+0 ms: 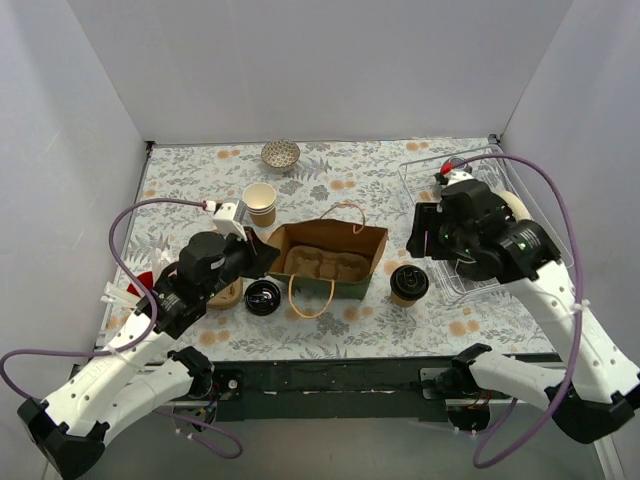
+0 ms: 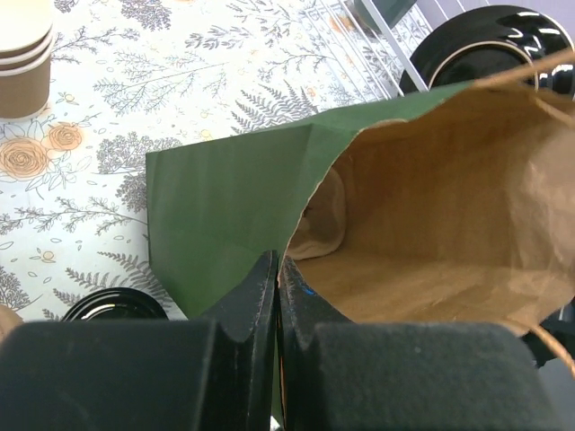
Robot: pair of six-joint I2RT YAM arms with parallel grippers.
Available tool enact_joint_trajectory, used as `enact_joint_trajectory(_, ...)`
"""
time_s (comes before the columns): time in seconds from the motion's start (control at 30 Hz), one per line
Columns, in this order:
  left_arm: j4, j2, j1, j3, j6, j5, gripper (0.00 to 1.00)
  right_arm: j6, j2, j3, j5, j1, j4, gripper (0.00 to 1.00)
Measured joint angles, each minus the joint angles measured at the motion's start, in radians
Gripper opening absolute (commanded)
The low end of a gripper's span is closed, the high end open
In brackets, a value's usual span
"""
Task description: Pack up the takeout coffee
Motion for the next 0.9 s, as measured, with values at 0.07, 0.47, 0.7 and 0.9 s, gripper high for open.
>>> enact_joint_trajectory(0.07,-0.013,0.029,0.0,0.034,-0.015,-0.001,0.0,-0.03,0.061,0.006,0.011,0.0,-0.034,0.73)
enact_joint_trajectory(0.47,-0.115,-0.006,0.0,0.133,0.031,0.012,0.0,-0.099,0.212,-0.088,-0.045,0.0,-0.055,0.87)
enact_joint_trajectory(0.7,-0.163,-0.027,0.0,0.147,0.047,0.059,0.0,-0.142,0.253,-0.209,-0.068,0.0,0.008,0.85)
enact_joint_trajectory(0.9,-0.185,-0.058,0.0,0.147,0.064,0.096,0.0,-0.179,0.291,-0.219,-0.058,0.0,0.031,0.85)
